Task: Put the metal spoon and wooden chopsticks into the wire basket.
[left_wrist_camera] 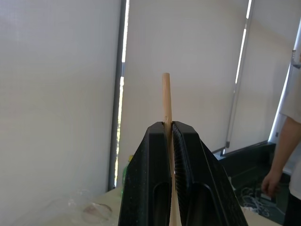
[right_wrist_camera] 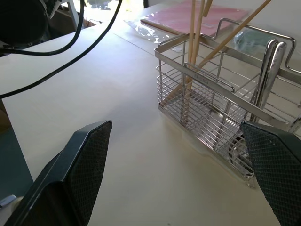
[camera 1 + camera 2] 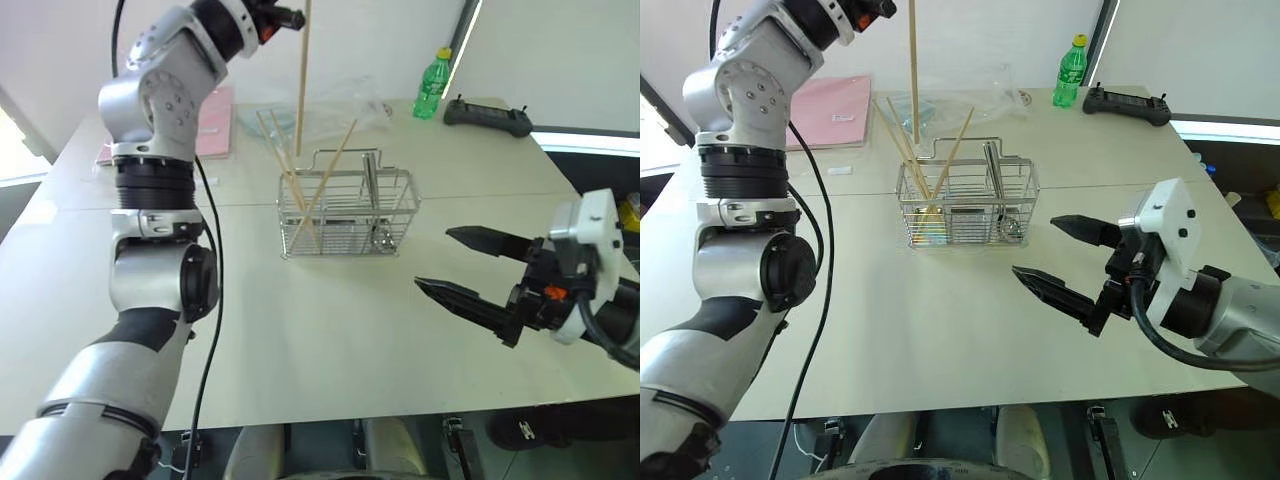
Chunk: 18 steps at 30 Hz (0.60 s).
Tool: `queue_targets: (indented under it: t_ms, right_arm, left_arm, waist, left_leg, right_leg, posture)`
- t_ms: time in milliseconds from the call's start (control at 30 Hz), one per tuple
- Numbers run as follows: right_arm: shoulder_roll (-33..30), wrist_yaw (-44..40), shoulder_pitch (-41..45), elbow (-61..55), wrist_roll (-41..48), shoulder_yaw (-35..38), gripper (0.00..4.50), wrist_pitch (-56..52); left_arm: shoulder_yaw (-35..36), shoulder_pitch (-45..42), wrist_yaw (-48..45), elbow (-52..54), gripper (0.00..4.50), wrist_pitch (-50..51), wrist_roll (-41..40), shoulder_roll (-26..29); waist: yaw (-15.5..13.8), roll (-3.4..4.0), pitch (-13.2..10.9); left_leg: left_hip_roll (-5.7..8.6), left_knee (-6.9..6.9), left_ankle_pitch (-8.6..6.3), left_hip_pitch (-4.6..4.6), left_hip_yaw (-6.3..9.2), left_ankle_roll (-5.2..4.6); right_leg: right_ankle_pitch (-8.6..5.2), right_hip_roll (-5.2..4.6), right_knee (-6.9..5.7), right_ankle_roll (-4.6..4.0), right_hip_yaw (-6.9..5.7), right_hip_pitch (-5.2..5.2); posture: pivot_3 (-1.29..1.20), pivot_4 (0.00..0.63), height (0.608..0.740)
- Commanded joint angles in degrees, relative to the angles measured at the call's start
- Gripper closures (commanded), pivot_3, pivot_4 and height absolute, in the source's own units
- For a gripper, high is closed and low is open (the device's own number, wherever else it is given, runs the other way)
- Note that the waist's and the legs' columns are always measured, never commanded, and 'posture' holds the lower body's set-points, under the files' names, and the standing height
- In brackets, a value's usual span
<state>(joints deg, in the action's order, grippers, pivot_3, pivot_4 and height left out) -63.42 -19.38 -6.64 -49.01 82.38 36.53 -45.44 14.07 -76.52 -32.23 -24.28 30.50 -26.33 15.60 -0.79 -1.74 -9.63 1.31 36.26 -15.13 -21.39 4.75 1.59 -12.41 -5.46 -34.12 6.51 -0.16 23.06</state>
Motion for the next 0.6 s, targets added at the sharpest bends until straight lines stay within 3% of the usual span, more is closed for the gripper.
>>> queue_targets:
  t_ms: [33, 133, 167, 233, 433, 600]
  right_arm:
    - [-0.38, 0.38, 0.07, -0.64, 1.3, 1.94, 0.0, 0.51]
    - [-0.43, 0.7, 0.41, -0.47, 1.09, 1.39, 0.0, 0.64]
    - [-0.45, 0.81, 0.51, -0.42, 1.07, 1.25, 0.0, 0.66]
    - [-0.47, 0.88, 0.59, -0.37, 1.04, 1.17, 0.0, 0.68]
    - [-0.57, 0.56, 1.01, 0.22, 0.67, 0.73, 0.0, 0.68]
    - [-0.67, -0.1, 1.52, 0.83, -0.13, -0.08, 0.0, 0.61]
  left_arm:
    - [-0.58, 1.23, 0.9, 2.59, 4.47, 1.83, -1.31, -0.59]
    - [-1.47, 4.13, 1.04, 4.13, 4.47, 4.21, -1.86, -1.46]
    - [-1.73, 4.89, 0.92, 4.72, 4.14, 4.8, -2.06, -1.53]
    - [-2.13, 6.03, 0.68, 5.91, 3.43, 6.08, -2.42, -1.44]
    - [-1.59, 7.64, -0.09, 9.76, 0.34, 8.46, -4.6, -1.16]
    - [-0.91, 7.56, -0.13, 11.57, 0.34, 8.82, -5.77, -0.01]
  waist:
    - [0.0, 0.0, 0.0]
    - [0.02, 0.0, 0.0]
    - [0.03, -0.01, -0.01]
    - [0.04, -0.01, -0.01]
    - [0.0, -0.02, -0.01]
    - [0.03, -0.01, -0.01]
  left_leg:
    - [0.0, 0.01, 0.0, 0.0, 0.01, 0.0]
    - [0.0, 0.05, 0.0, 0.0, 0.02, 0.0]
    - [0.0, 0.05, 0.0, 0.01, 0.02, 0.0]
    - [0.0, 0.05, 0.0, 0.0, 0.01, 0.0]
    - [0.0, 0.01, 0.0, -0.02, 0.02, 0.0]
    - [0.0, 0.05, 0.0, 0.0, 0.02, 0.0]
  right_leg:
    - [0.0, 0.01, -0.01, 0.0, 0.0, 0.0]
    - [0.0, 0.02, -0.03, -0.02, 0.0, 0.0]
    - [0.0, 0.01, -0.03, -0.02, 0.0, -0.01]
    - [0.0, 0.01, -0.02, -0.02, 0.0, -0.01]
    - [0.0, 0.01, 0.0, -0.02, 0.0, 0.0]
    - [-0.03, 0.01, -0.01, -0.08, 0.0, -0.01]
  posture:
    - [0.0, 0.15, 0.722]
    - [0.0, 0.15, 0.722]
    - [0.0, 0.15, 0.722]
    - [0.0, 0.15, 0.722]
    - [0.0, 0.15, 0.722]
    - [0.0, 0.15, 0.722]
